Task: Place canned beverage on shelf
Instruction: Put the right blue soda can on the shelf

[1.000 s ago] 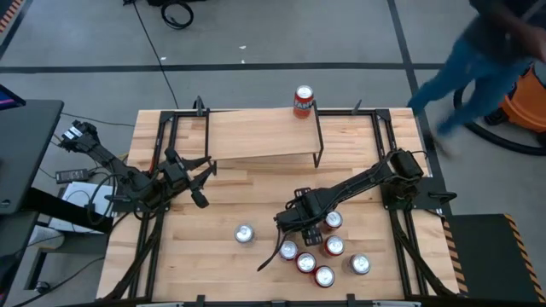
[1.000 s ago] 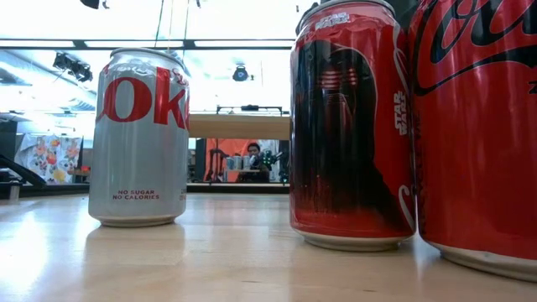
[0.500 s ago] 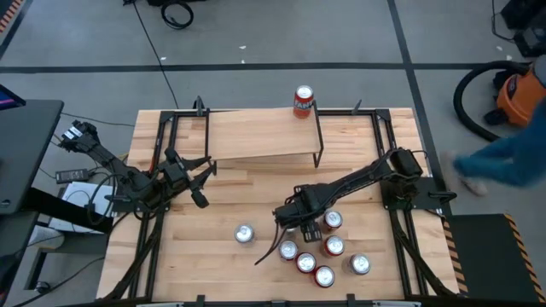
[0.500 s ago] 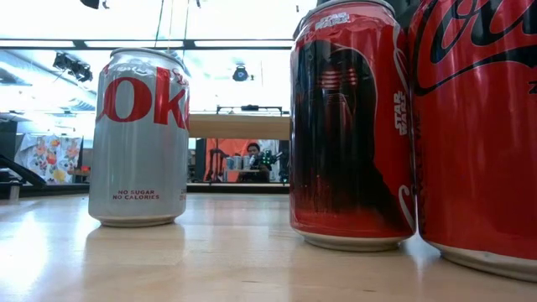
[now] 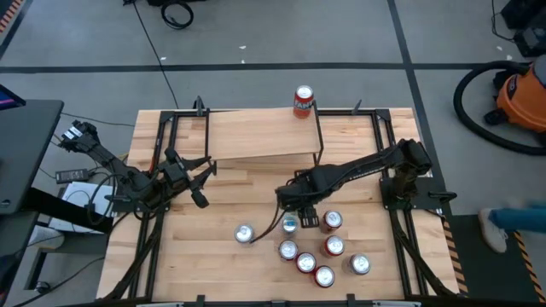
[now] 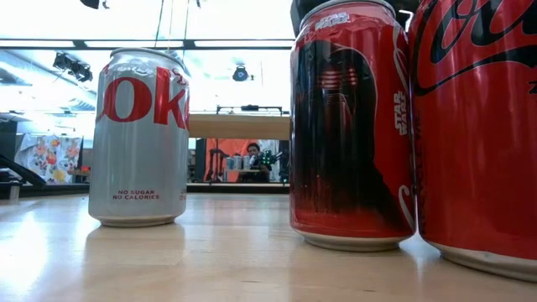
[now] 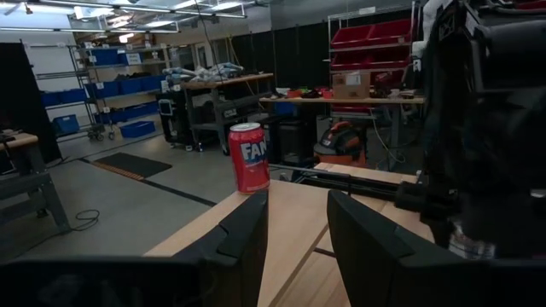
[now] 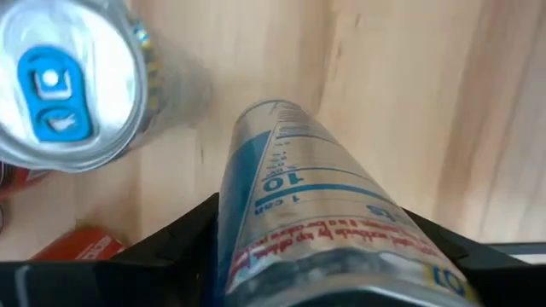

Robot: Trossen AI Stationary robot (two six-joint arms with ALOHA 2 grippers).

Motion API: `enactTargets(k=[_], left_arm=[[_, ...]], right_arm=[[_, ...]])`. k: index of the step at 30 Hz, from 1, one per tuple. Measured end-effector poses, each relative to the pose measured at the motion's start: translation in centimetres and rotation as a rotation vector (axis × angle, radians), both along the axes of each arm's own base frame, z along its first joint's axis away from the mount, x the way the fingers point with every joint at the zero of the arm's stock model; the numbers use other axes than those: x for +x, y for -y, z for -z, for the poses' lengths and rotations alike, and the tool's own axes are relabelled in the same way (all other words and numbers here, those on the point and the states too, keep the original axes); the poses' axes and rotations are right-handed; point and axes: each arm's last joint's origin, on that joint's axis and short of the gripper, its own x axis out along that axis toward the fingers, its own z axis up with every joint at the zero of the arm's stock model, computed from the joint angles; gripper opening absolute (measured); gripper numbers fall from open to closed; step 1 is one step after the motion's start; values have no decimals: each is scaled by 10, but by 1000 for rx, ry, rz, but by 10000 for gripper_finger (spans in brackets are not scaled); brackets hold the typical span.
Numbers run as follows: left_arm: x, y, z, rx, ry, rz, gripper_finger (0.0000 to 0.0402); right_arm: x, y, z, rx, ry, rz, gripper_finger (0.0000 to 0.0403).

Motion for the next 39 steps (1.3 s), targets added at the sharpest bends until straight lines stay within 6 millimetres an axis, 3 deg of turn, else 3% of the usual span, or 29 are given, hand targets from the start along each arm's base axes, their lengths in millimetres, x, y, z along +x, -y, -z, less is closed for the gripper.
enactTargets(k=[26, 39], left_arm=[[0, 0, 0, 0, 0, 0, 133], [0, 0, 0, -1, 1, 0, 133]], right_arm=[[14, 36, -81, -55, 189, -3, 257], [18, 55, -112, -96, 305, -17, 257]])
